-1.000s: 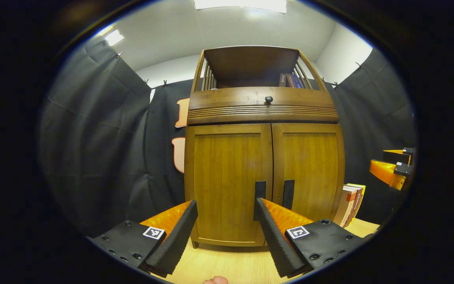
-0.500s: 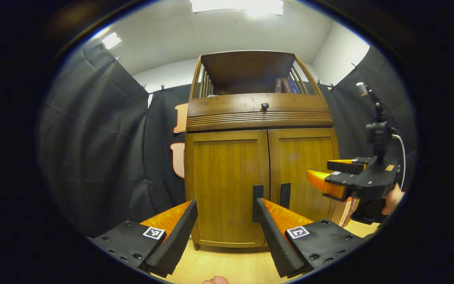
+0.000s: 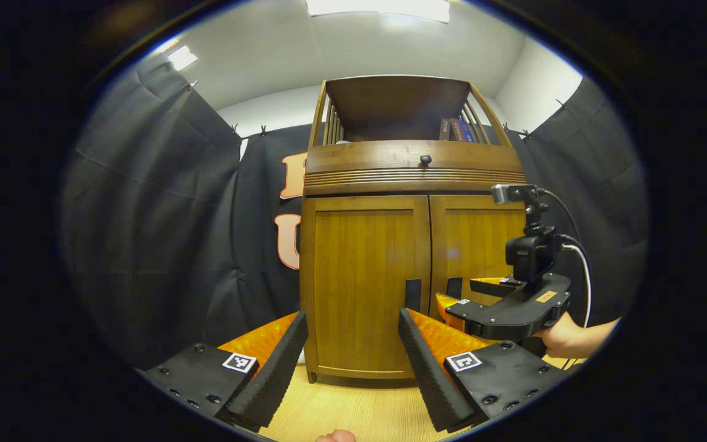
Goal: Open the right door of the double-door shoe cabinet with the right hand, and open the left door with the left hand.
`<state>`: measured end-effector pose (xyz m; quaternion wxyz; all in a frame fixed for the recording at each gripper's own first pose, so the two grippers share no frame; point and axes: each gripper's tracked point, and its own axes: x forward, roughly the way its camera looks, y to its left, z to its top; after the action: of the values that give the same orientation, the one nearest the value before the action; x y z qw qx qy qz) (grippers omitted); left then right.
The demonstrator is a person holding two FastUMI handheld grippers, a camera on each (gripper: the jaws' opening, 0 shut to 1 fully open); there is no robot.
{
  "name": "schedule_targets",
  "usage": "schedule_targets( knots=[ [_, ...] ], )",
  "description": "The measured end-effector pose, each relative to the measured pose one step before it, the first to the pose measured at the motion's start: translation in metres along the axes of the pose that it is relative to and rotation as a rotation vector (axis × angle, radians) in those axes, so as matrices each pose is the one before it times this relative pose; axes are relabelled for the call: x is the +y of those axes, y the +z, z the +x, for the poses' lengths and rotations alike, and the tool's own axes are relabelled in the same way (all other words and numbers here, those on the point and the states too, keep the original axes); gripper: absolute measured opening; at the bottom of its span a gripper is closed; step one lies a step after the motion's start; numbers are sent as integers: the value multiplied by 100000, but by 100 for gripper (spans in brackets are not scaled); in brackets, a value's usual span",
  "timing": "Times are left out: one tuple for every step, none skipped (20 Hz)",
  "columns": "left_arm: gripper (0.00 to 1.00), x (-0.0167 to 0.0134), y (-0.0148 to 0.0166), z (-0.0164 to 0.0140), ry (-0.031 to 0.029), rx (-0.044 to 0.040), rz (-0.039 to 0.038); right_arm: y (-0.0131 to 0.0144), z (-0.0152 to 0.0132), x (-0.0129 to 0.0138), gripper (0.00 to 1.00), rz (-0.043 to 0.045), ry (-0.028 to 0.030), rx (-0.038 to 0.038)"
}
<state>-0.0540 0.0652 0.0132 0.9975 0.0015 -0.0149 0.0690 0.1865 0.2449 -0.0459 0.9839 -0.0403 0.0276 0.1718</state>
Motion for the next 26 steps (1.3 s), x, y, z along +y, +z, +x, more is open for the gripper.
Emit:
schedule_targets(
  knots=[
    [94,234,-125,-79,570,133,-251,-757,782,-67,93,1538,-829,1473],
    [94,205,-73,-77,750,274,-50,-630,681,-201,90,918,-1277,1409],
    [94,180,-318,102,484,415,-64,-732,603,48,91,762,-848,1879],
    [94,129,-145,112,505,426,-11,-225,-32,157,88,1191,-631,964],
    [94,171,-163,67,580,419,-56,130,37,-187,87,473,-1691,-704],
    [94,271,-108,104,542,283,-130,229,49,-175,83,51,-872,-915],
    [94,112,-134,55,357,306,-186,-5,107,-410,78,-423,-1453,-399],
    [94,116,-125,115,388,323,-77,-53,-24,-474,72,10,-1452,-471],
    [94,-78,-130,27,216,206,-61,-54,-41,-49,66,1152,-488,231],
    [94,44,-45,137,112,219,-93,-83,42,74,60,1008,-140,221],
    [94,7,-68,126,79,138,-150,-105,156,175,60,-447,-197,-16],
    [94,-69,-78,55,-54,0,-203,-174,115,470,57,-1260,907,-102],
    [94,-207,-75,101,-206,65,-140,-646,411,580,54,-665,1707,1995],
    [94,-185,-69,109,-289,186,-131,155,-404,-75,47,1102,-449,-413],
    [97,-109,-129,-1,-301,224,-146,-442,51,-48,39,2376,920,2110],
    [94,-178,-129,-50,-481,332,-316,49,-196,43,33,3805,2276,749],
    [94,-100,-139,-1,-356,383,-276,-112,199,-19,31,4015,2497,1466],
    [94,-244,-49,-59,-370,404,-82,61,-255,108,27,2739,1426,965],
    [96,-85,-73,-108,-207,88,43,-157,142,212,29,-1373,427,-215],
    [94,-214,93,-73,-336,-8,95,122,-92,-203,22,-3197,-234,-624],
    [94,-253,6,-130,-456,34,213,39,52,-235,22,-2383,-510,-498],
    [94,-143,65,-107,-274,-55,62,-132,-227,126,21,-101,88,219],
    [94,-103,-6,-182,-425,256,-257,4,-228,164,21,1375,656,164],
    [94,-245,-49,-310,-474,280,-659,150,-451,158,21,890,928,-202],
    [97,-210,-78,-239,-475,284,-467,108,-625,122,18,-153,960,-283],
    [94,-176,-66,-262,-64,251,65,44,-742,206,21,-821,1038,-542]
  ],
)
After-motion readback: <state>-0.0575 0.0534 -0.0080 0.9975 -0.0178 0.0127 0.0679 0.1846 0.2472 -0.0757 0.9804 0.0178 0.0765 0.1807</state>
